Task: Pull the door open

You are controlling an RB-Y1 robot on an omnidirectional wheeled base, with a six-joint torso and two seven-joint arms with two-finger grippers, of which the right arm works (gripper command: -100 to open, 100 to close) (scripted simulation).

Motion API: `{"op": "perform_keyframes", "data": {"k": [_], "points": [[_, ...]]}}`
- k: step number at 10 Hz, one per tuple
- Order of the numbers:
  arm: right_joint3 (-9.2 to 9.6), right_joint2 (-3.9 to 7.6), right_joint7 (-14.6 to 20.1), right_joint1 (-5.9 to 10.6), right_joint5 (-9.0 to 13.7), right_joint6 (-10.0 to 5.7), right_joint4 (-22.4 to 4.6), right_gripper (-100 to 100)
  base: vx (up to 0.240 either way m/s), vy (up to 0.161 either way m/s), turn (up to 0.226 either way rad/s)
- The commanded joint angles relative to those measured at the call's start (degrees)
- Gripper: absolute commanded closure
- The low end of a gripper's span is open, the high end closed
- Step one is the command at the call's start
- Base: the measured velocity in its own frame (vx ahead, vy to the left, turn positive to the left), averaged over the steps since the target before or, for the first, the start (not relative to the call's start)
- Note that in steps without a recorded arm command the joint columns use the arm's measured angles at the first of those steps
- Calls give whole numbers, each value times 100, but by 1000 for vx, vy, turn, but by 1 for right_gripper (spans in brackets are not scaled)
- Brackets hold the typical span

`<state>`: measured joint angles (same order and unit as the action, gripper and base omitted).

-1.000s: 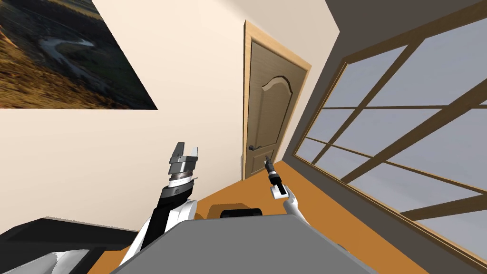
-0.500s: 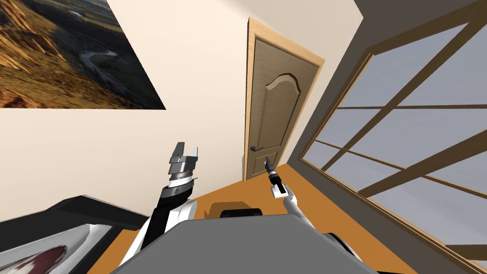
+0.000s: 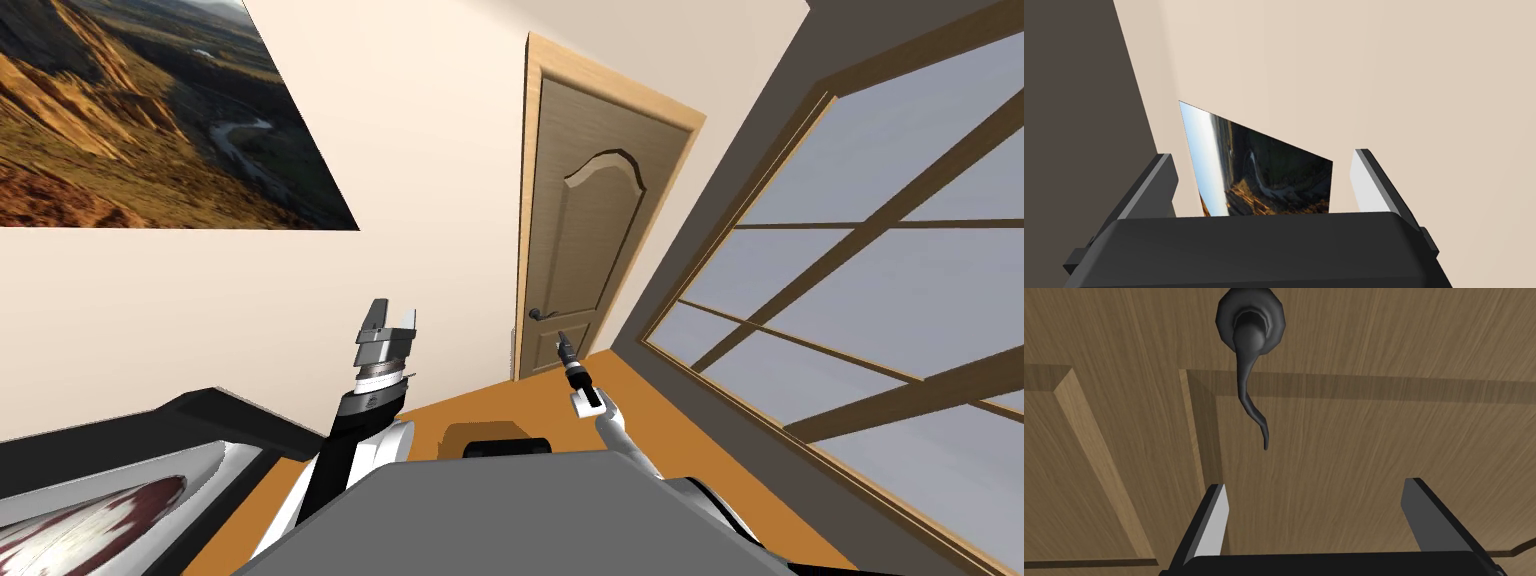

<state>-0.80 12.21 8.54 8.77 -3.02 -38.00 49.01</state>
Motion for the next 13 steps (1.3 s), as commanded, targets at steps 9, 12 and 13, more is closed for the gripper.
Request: {"op": "perform_keyframes", "data": {"k": [9, 12, 13], "points": [[6, 181, 184, 583, 9, -279, -1291, -100, 9, -81, 165], [7, 202, 206, 654, 10, -315, -1451, -100, 5, -61, 91], [8, 195, 200, 621, 9, -284, -1380, -100, 2, -14, 10]]}}
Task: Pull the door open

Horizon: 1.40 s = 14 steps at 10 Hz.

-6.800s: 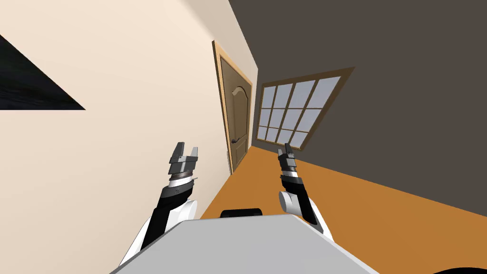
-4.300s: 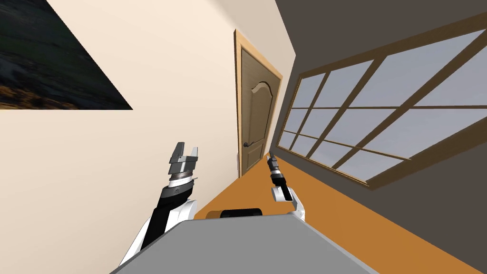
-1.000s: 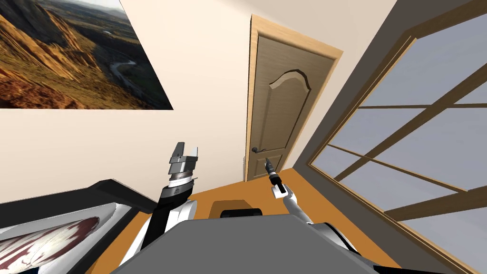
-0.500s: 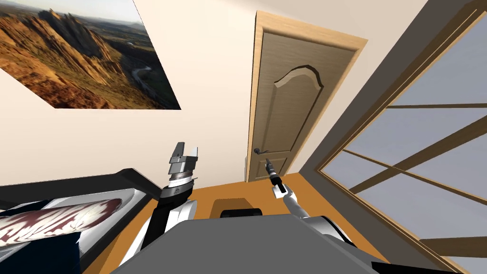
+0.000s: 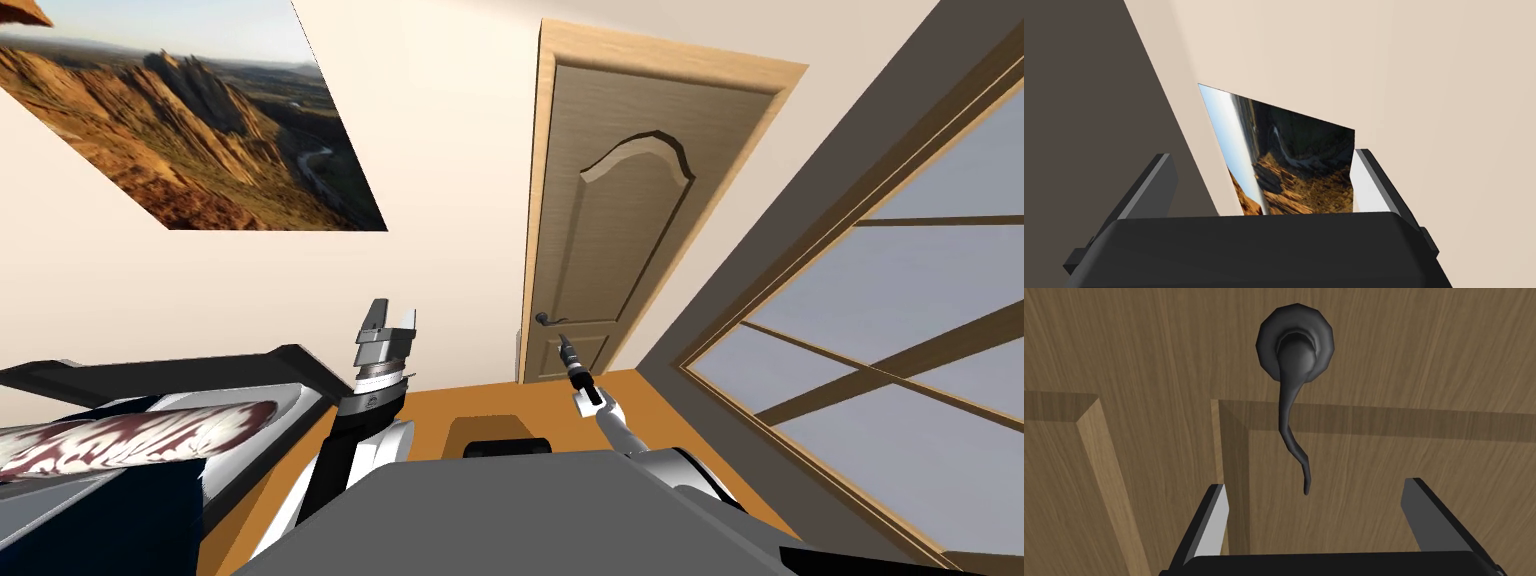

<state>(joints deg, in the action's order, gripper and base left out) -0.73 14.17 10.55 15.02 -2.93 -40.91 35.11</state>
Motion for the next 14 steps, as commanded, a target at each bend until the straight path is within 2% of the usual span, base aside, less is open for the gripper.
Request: {"op": "perform_keyframes", "data": {"k": [1, 3, 4, 6, 7, 8, 10, 12, 14], "points": [[-84, 56, -5, -34, 56, -21, -31, -100, 35, 11, 218], [-270, 177, -16, -111, 180, -68, -98, -100, 92, 19, 314], [-425, 278, -26, -176, 284, -107, -155, -100, 142, 13, 328], [-588, 384, -37, -244, 394, -147, -215, -100, 138, 9, 244], [-742, 485, -47, -309, 498, -185, -271, -100, 149, 35, 330], [-811, 530, -51, -338, 545, -202, -296, -100, 137, -7, 317], [-811, 530, -51, -338, 545, -202, -296, -100, 38, -23, 3], [-991, 647, -64, -413, 666, -245, -362, -100, 53, -19, 286], [-991, 647, -64, -413, 666, -245, -362, -100, 45, -26, 9]]}}
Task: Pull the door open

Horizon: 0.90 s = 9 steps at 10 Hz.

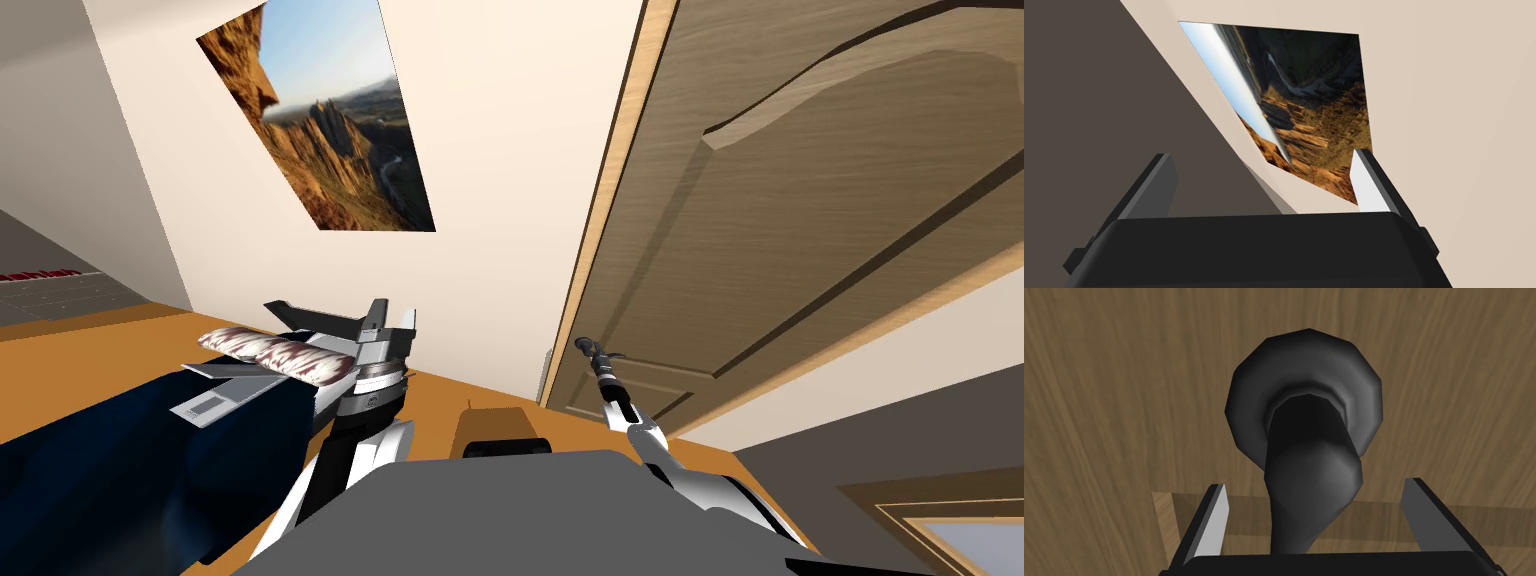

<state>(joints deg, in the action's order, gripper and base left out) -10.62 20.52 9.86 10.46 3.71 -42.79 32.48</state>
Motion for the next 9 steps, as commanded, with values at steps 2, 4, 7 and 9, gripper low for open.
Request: {"op": "perform_keyframes", "data": {"k": [2, 4, 7, 9], "points": [[0, 0, 0, 0, 0, 0, 0, 100, 5, -2, -3], [0, 0, 0, 0, 0, 0, 0, 100, -3, 1, -2], [0, 0, 0, 0, 0, 0, 0, 100, 0, 0, 0], [106, 50, 127, -46, -56, -45, 7, 100, -144, -29, 90]]}}
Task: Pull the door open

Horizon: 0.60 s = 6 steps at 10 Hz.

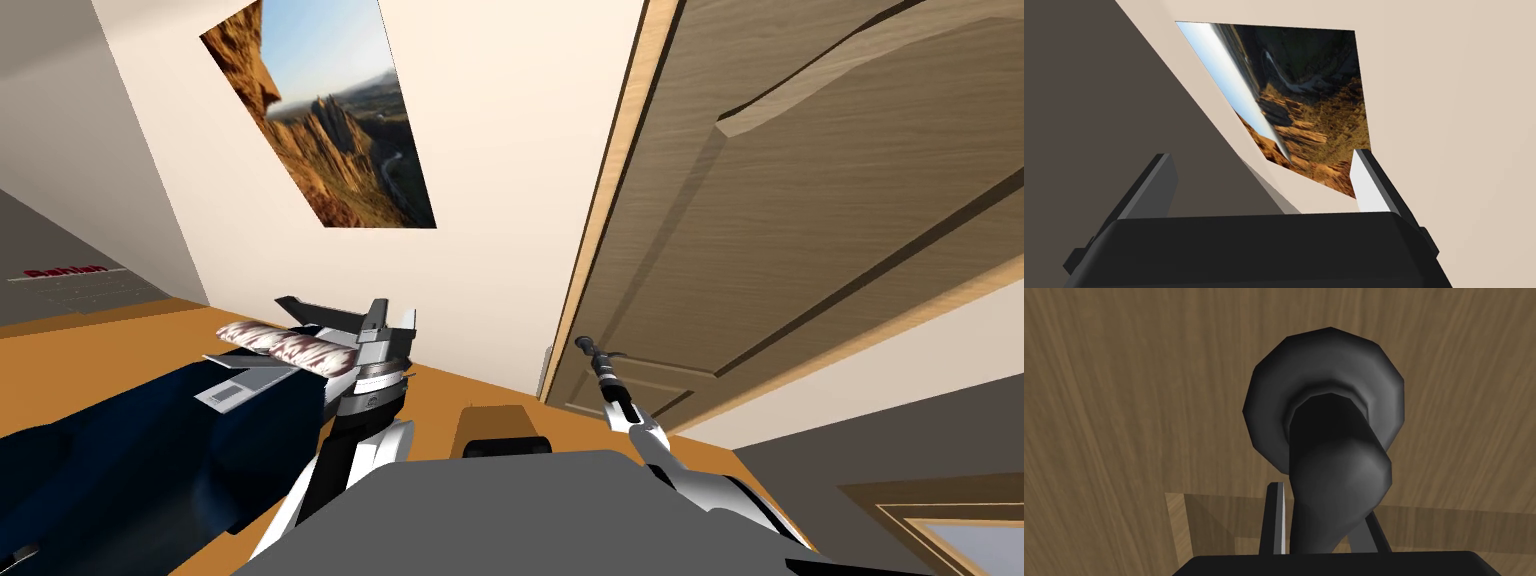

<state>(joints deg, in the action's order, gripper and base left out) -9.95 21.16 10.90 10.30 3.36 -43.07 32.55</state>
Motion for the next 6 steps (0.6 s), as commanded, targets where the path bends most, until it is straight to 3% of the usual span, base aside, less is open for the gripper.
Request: {"op": "perform_keyframes", "data": {"k": [1, 6], "points": [[91, 13, 82, -48, -50, -45, 9, 100, -189, -18, 69], [408, 181, 440, -157, -227, -220, 65, 100, -220, -74, 113]]}}
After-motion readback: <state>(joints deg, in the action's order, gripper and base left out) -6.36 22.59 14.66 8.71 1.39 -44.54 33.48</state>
